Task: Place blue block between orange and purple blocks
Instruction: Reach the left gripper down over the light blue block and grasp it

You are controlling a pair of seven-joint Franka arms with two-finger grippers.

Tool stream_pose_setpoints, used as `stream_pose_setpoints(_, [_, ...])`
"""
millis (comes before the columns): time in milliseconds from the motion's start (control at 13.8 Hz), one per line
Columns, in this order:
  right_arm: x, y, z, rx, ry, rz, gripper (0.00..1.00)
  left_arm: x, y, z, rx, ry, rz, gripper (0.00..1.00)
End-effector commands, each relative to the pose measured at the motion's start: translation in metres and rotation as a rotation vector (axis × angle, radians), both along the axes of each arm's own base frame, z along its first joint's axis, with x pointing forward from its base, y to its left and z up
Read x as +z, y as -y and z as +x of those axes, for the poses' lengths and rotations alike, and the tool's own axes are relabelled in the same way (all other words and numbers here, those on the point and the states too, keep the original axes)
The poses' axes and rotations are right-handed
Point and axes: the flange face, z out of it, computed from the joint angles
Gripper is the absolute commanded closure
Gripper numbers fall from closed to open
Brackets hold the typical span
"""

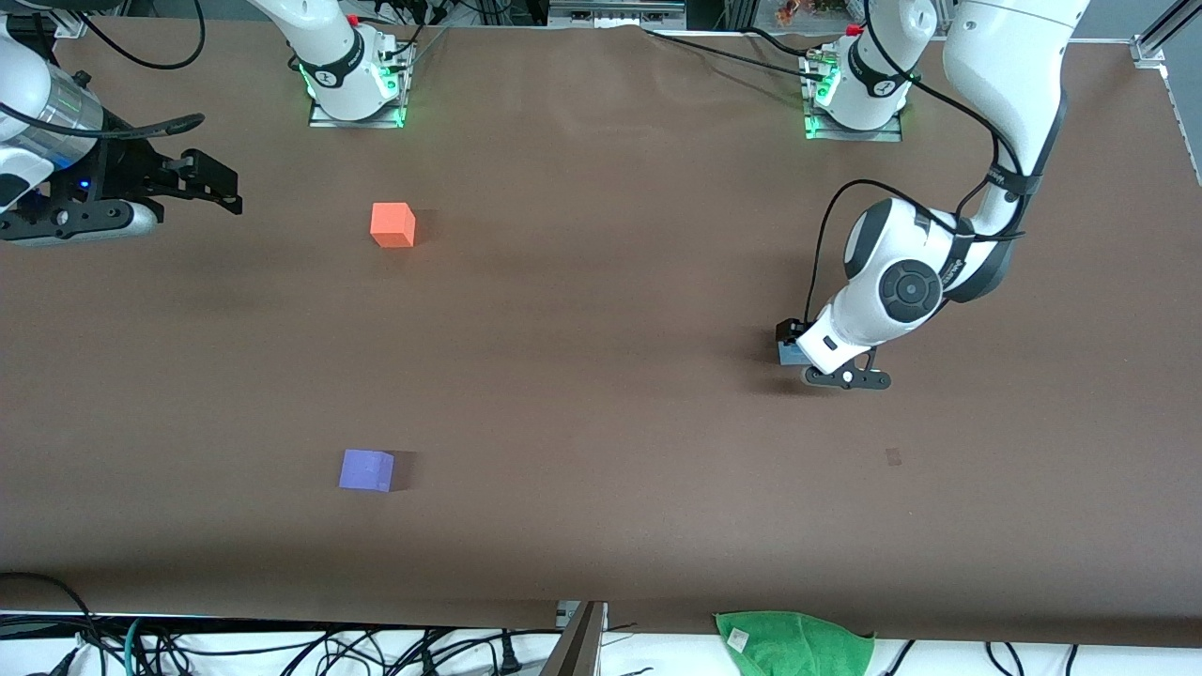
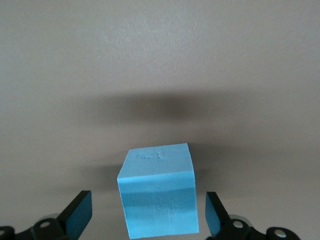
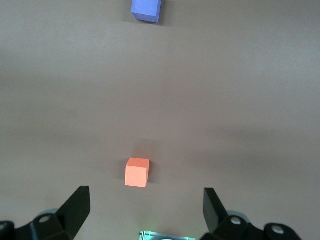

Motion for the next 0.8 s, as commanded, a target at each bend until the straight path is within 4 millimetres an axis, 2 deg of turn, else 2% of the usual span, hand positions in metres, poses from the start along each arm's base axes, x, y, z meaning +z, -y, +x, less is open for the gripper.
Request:
stream_pose_setpoints(0, [-0.003,0.002,0.000,0.007,0.006,-0.012,0.00,-0.009,0.018,-0.004,0.028,0.018,0.025,0.00])
stream_pose_setpoints(73, [-0.004,0.001,0.001,0.009,0.007,-0.011,0.00,-0.010,0.032,-0.008,0.032,0.019,0.030,0.00])
stream_pose_setpoints(145, [-0.006,0.002,0.002,0.007,0.004,-0.012,0.01,-0.012,0.035,-0.009,0.046,0.020,0.036,0.00])
stream_pose_setpoints(290, [-0.006,0.002,0.002,0.009,0.004,-0.011,0.00,-0.024,0.035,-0.011,0.039,0.011,0.050,0.00])
stream_pose_setpoints(508, [-0.009,0.002,0.003,0.009,-0.002,-0.012,0.00,-0.027,0.027,-0.008,-0.014,0.038,0.093,0.00])
stream_pose_setpoints(580, [-0.009,0.002,0.003,0.009,-0.002,-0.012,0.00,-0.027,0.028,-0.008,-0.013,0.038,0.094,0.21])
stream_pose_setpoints(653, [-0.009,0.002,0.003,0.009,-0.002,-0.012,0.00,-0.027,0.029,-0.009,-0.013,0.038,0.093,0.53])
stream_pose_setpoints(725, [-0.009,0.002,0.003,0.009,-0.002,-0.012,0.00,-0.026,0.029,-0.009,-0.013,0.040,0.093,0.69])
